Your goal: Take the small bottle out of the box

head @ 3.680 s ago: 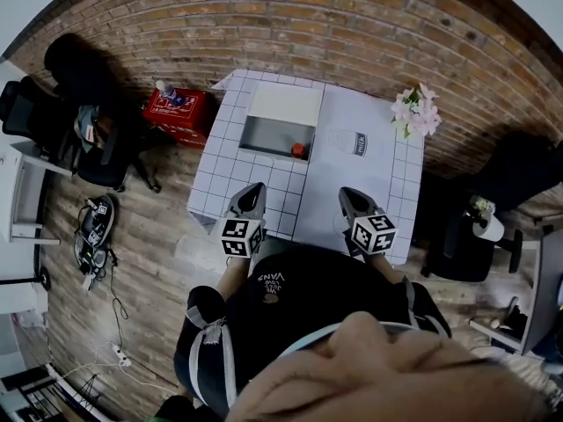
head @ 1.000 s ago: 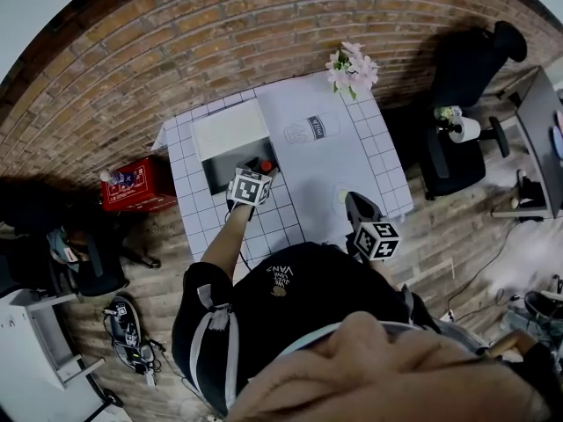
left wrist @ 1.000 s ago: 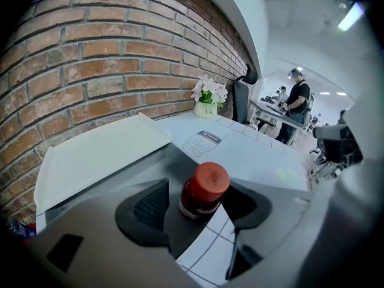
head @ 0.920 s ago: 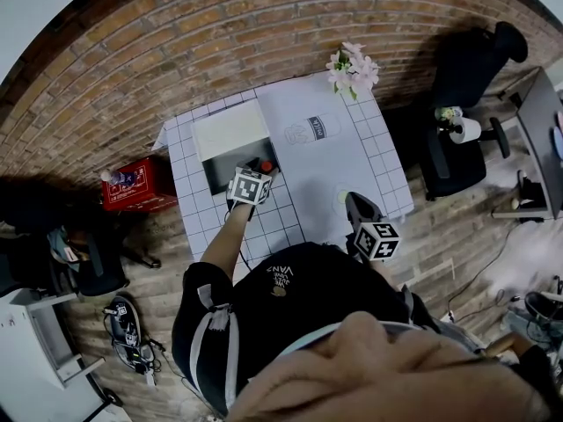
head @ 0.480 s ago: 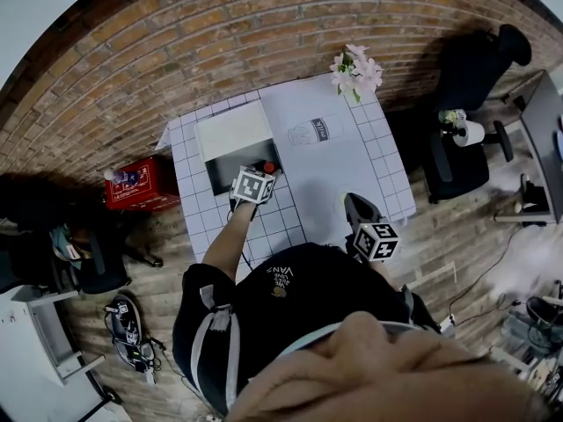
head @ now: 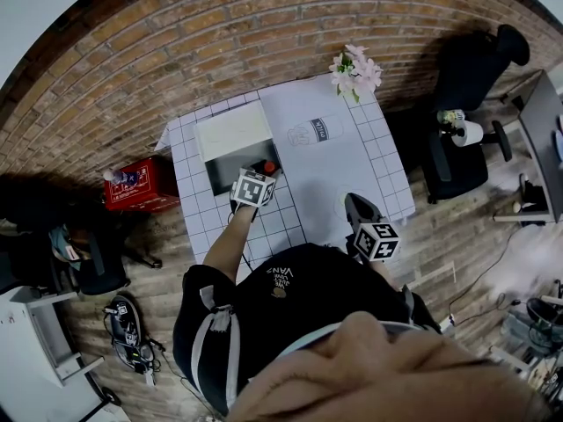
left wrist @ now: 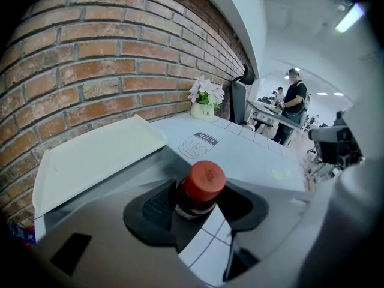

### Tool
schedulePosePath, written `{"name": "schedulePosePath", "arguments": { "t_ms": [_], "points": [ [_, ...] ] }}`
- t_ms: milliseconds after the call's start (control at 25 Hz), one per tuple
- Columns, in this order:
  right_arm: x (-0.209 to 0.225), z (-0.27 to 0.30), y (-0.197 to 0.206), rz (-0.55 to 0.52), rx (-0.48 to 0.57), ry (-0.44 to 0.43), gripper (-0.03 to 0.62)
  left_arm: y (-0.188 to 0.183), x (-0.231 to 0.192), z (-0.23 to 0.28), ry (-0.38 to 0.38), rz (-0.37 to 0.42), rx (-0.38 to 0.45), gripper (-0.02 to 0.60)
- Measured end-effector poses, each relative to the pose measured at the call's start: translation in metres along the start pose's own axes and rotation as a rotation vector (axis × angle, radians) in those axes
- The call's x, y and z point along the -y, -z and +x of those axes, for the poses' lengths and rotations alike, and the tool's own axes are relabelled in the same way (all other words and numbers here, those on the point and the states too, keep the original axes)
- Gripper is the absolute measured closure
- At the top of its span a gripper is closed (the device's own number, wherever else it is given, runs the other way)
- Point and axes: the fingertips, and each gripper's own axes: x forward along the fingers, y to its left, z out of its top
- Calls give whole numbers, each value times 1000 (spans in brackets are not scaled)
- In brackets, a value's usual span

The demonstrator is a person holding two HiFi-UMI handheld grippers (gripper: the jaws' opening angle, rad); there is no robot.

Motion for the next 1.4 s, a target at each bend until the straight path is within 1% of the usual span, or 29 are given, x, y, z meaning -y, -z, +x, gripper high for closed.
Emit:
{"name": "schedulePosePath", "arguments": {
  "t_ms": [280,680,960,1400],
  "points": [
    [-10,2,1,-11,7,-9,591,-13,-4,-20,-17,12,77,373],
    [-40,7,11,-15,15,-16,591,-12,-7,-58,-15,47,147,373],
    [-67,9,25,-10,28,-8,591,3,-11,-90,9,60,179,373],
    [-107,7,44,-12,50,6,591,38,-23,-131,24,63,200,373]
  ]
}}
